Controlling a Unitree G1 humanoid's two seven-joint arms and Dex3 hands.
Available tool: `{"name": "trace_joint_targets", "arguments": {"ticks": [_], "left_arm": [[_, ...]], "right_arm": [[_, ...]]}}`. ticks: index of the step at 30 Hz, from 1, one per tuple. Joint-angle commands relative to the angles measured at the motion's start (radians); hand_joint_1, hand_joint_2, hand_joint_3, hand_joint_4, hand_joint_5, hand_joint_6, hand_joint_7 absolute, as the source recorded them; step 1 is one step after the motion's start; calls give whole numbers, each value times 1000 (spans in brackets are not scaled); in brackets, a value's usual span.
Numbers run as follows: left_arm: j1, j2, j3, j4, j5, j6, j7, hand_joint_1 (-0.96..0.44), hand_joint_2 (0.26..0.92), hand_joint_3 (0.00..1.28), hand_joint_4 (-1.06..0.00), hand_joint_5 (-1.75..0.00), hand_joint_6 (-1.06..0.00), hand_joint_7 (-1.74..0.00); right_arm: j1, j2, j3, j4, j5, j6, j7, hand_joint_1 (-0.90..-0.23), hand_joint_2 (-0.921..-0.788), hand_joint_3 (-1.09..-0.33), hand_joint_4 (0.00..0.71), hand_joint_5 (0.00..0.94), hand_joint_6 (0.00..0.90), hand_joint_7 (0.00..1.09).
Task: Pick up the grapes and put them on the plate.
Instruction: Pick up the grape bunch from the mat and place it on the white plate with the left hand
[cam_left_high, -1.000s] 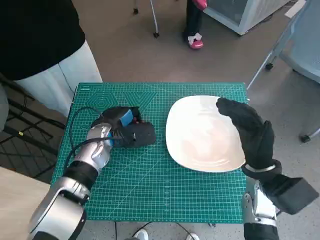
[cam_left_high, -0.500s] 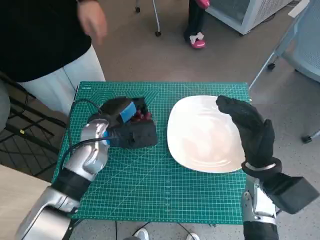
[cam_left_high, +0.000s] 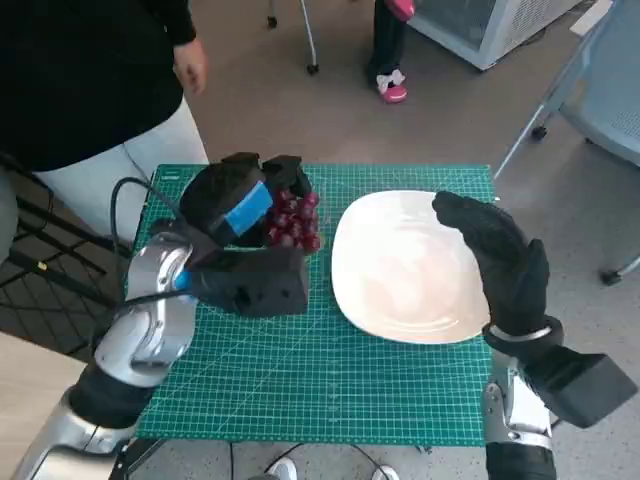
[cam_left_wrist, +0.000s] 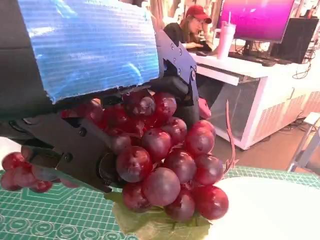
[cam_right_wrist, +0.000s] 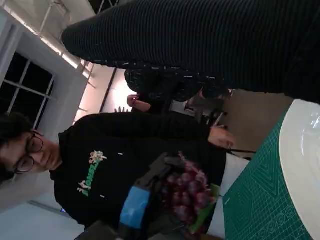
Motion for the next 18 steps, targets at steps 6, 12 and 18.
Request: {"name": "trace_joint_targets", "arguments": {"ticks": [6,12,18], "left_arm": [[-17,-14,-1,9,23,4,-25,3,921,123,-639,-1325,-572,-1101],[-55,-43,-15,62,22,-18,-17,2,921,138,-590,-1335,-575,-1152],[-140,-112,-46,160,14,-41,-14,3,920,188,-513,-1349,-523,-1292]], "right_arm": [[23,7,-7,3,6,3,-5,-598,-921,-874,380,4,-1,436],[32,7,-12,-8,7,3,-7,-597,-921,-875,382,5,-1,433],[47,2,-24,-23,12,3,-9,-598,-921,-873,384,5,2,433]]}}
